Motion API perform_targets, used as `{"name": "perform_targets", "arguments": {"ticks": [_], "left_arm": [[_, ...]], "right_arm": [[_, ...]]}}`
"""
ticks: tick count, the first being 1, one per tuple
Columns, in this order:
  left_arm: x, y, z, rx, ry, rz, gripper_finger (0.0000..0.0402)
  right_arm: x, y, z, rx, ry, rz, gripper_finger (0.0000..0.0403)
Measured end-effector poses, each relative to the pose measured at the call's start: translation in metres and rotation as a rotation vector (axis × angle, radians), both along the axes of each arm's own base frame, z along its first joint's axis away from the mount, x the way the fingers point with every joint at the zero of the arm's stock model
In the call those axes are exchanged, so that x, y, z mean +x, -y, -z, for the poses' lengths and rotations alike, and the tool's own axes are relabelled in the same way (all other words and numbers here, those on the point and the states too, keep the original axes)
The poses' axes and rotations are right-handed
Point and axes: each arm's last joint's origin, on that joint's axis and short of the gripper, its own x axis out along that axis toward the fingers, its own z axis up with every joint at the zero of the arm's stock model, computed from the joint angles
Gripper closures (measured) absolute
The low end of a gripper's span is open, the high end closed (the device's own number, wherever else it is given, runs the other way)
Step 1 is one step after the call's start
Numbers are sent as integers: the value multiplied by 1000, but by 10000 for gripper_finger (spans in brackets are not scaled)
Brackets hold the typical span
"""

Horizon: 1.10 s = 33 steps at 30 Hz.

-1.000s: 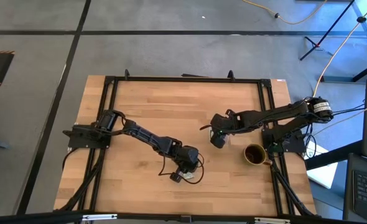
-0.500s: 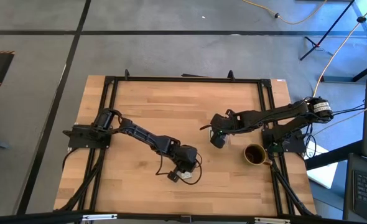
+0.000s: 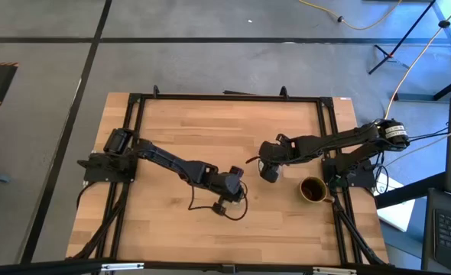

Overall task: Pick and place items into bin
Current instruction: Put the truvia packet into the transparent bin

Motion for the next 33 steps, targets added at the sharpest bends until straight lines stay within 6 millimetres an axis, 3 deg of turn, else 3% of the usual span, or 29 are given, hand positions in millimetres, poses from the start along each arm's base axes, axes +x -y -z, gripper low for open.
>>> {"name": "perform_targets", "arguments": {"ticks": [6, 13, 26, 33], "left_arm": [[3, -15, -9, 138, 74, -174, 400], [4, -26, -11, 302, 119, -342, 400], [1, -18, -17, 426, 171, -419, 400], [5, -17, -22, 396, 233, -435, 400]], "right_arm": [[9, -8, -4, 127, 85, -139, 259], [15, -22, -8, 94, 149, -308, 259], [22, -22, -13, 45, 234, -284, 259], [26, -22, -16, 59, 300, -260, 259]]}}
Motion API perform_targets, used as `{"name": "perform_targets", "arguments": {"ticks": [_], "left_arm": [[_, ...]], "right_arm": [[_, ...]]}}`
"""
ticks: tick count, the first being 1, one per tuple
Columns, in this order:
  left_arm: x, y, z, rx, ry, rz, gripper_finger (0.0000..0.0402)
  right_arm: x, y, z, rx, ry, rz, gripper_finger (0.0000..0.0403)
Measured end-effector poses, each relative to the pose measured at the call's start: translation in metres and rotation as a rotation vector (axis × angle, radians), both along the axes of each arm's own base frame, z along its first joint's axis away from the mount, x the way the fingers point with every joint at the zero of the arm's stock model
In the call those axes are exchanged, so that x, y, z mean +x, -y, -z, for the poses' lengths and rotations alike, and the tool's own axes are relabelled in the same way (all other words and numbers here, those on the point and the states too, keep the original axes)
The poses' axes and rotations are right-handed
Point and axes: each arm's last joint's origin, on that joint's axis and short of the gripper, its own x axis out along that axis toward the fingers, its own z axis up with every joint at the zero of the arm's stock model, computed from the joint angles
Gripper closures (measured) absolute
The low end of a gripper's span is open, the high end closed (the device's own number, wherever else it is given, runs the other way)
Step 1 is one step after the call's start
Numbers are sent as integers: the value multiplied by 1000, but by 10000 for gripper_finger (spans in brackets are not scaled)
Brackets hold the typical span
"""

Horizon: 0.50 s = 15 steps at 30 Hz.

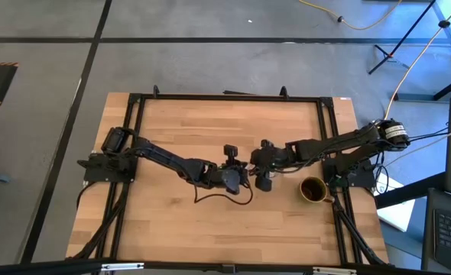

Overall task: Pick and place items into bin
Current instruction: Put the truvia packet into the transparent bin

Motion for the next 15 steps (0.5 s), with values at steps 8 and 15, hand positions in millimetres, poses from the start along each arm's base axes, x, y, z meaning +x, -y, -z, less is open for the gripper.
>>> {"name": "perform_targets", "arguments": {"ticks": [8, 15], "left_arm": [[1, 8, -4, 29, 29, 33, 400], [0, 10, -4, 55, 27, 19, 400]], "right_arm": [[1, 0, -1, 36, 12, 38, 278], [1, -1, 0, 51, 8, 17, 363]]}}
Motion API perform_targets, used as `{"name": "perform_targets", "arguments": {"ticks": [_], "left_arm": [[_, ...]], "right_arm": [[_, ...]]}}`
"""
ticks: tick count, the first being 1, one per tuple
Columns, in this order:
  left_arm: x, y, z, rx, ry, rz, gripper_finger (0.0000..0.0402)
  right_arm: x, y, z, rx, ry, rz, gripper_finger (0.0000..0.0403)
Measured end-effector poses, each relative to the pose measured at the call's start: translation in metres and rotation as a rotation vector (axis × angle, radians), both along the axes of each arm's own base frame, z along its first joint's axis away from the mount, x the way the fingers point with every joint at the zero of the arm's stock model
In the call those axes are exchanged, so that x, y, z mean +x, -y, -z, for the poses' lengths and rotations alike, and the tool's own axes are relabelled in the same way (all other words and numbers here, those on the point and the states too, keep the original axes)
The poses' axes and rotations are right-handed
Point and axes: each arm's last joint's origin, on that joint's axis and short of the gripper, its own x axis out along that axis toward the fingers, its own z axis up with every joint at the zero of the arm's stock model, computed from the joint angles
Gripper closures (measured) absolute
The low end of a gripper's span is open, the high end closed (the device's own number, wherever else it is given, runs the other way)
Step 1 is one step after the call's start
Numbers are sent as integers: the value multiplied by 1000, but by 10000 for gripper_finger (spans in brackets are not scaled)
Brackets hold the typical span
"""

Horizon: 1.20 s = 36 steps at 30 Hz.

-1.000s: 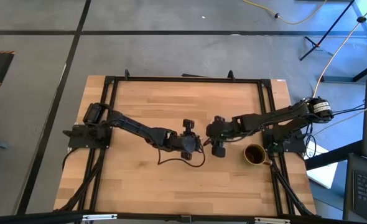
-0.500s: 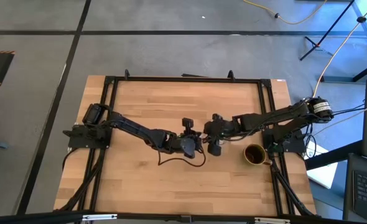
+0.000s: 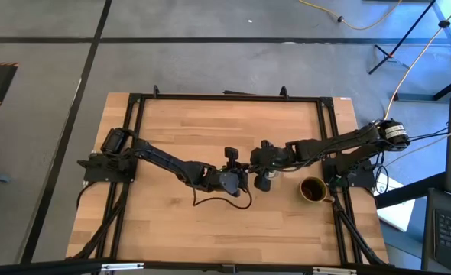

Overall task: Pick and place items into bin
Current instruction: Put the truvia packet into the transparent bin

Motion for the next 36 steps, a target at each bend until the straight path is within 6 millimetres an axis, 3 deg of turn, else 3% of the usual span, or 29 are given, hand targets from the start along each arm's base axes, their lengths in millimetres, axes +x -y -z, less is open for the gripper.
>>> {"name": "perform_targets", "arguments": {"ticks": [3, 8, 12, 20, 27, 36], "left_arm": [[0, 0, 0, -7, -2, 10, 400], [0, 1, 1, -15, -8, 20, 397], [-6, -1, 0, -95, -59, 52, 370], [-34, -24, -29, -323, -134, -1, 312], [-41, -42, -37, -498, -173, 27, 316], [-37, -54, -34, -545, -189, 46, 327]], "right_arm": [[0, -1, 0, 10, -2, -15, 394], [0, -1, 0, 17, -4, -11, 388], [-1, -1, 1, 27, -13, 1, 398], [-16, 9, 10, 51, -209, 23, 399], [-35, 26, 15, 187, -406, 43, 398], [-38, 49, 21, 199, -412, 111, 397]]}}
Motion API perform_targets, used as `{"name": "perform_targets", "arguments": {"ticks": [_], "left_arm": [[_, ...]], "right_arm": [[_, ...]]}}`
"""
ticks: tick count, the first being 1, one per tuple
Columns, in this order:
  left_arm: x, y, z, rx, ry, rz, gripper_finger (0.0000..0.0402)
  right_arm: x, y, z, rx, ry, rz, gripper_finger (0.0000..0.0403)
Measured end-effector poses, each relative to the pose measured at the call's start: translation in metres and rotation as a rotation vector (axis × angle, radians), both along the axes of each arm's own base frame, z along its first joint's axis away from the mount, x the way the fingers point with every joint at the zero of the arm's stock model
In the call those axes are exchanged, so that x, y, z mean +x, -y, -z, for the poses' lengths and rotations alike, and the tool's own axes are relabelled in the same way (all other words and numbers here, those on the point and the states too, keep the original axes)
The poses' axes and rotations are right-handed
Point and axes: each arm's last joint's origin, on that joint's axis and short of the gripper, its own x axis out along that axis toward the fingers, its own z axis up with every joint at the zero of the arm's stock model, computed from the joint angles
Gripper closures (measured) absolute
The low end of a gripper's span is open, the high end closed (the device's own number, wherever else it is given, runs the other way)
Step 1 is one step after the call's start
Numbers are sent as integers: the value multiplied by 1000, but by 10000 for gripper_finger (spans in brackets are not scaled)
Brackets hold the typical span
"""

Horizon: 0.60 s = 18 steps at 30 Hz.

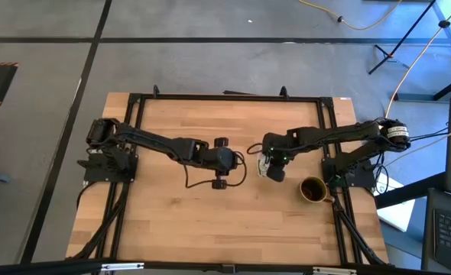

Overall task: Pick and place items into bin
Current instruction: Put the truvia packet into the transparent bin

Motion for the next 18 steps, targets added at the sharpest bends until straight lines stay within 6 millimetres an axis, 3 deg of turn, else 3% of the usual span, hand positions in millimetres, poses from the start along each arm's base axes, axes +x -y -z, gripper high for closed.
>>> {"name": "perform_targets", "arguments": {"ticks": [18], "left_arm": [[0, 0, 1, -11, -11, 9, 329]], "right_arm": [[0, 9, 8, -32, 47, -13, 385]]}}
